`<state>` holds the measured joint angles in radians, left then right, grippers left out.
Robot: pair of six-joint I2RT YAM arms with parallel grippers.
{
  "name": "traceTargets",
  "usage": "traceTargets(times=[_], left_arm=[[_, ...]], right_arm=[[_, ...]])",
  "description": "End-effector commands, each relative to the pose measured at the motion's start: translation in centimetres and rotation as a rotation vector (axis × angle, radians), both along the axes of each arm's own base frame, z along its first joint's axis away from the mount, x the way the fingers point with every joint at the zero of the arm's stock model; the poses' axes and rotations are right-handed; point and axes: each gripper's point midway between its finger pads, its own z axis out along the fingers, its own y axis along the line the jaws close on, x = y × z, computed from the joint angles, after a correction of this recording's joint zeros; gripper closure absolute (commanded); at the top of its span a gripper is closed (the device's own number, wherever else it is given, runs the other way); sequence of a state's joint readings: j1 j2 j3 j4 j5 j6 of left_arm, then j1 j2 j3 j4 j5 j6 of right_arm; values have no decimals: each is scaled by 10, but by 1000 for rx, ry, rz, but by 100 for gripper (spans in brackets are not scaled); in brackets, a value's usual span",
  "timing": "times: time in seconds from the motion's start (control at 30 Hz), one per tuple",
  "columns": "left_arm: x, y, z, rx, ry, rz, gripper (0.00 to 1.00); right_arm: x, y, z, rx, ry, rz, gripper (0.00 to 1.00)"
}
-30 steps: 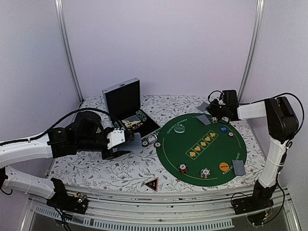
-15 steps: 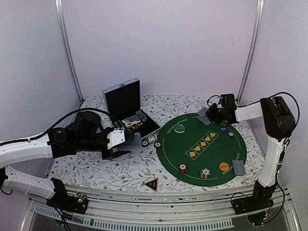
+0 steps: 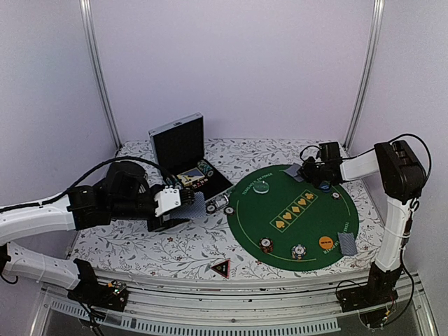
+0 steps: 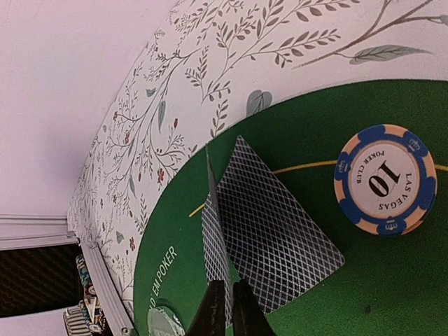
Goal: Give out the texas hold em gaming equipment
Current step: Distribute the poker card in the small blind area, then pick up the poker card from the face-down deck piles.
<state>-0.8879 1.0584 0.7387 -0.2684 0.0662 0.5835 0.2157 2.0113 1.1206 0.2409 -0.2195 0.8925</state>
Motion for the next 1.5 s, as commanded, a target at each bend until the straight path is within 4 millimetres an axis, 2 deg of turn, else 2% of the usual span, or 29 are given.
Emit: traceTargets(times=[0.0, 0.13, 0.33, 0.47, 0.63, 0.73, 0.8, 0.9, 0.93, 0.97, 1.0, 1.07, 1.1, 1.2, 1.27, 1.37, 1.4, 1.47], left_arm=[[1, 0, 7, -25, -24, -1, 41], [1, 0, 7, -24, -23, 0, 41], [0, 0, 10, -31, -28, -2, 41], [0, 0, 11, -34, -27, -4, 41], [0, 0, 12, -38, -30, -6, 41], [-1, 0, 13, -39, -31, -8, 41], [-1, 0, 12, -38, -29, -9, 41], [-1, 0, 12, -36, -34, -12, 41], [-1, 0, 13, -38, -37, -12, 41], [-1, 0, 13, -37, -38, -13, 41], [-2, 0, 13, -39, -39, -16, 41], [-2, -1, 13, -41, -38, -21, 41], [-3, -1, 14, -42, -38, -24, 42], [-3, -1, 14, -43, -39, -27, 42], [-3, -1, 14, -44, -40, -26, 42], [-2, -2, 14, -44, -41, -26, 42], [-2, -3, 14, -45, -40, -26, 42], [-2, -3, 14, -46, -40, -26, 42]], right_arm=[[-2, 2, 5, 12, -15, 4, 89], [-5, -1, 14, 8, -31, -4, 84], [-8, -1, 27, 8, -55, -5, 82], [-14, -4, 38, -4, -71, -15, 65], [-20, -7, 57, -48, -100, -19, 52], [-25, -4, 78, -86, -140, 5, 45], [-29, 6, 100, -119, -194, 38, 40], [-38, 33, 147, -233, -316, 128, 26], [-42, 46, 166, -295, -375, 176, 18], [-49, 62, 184, -379, -444, 249, 4], [-58, 76, 198, -430, -492, 296, 0], [-81, 111, 234, -538, -635, 420, 1], [-93, 124, 245, -557, -683, 468, 1], [-132, 161, 262, -535, -814, 654, 1], [-163, 188, 267, -423, -871, 802, 1], [-191, 215, 272, -292, -894, 900, 1], [-200, 223, 264, -255, -884, 935, 1], [-214, 238, 264, -198, -903, 985, 1]])
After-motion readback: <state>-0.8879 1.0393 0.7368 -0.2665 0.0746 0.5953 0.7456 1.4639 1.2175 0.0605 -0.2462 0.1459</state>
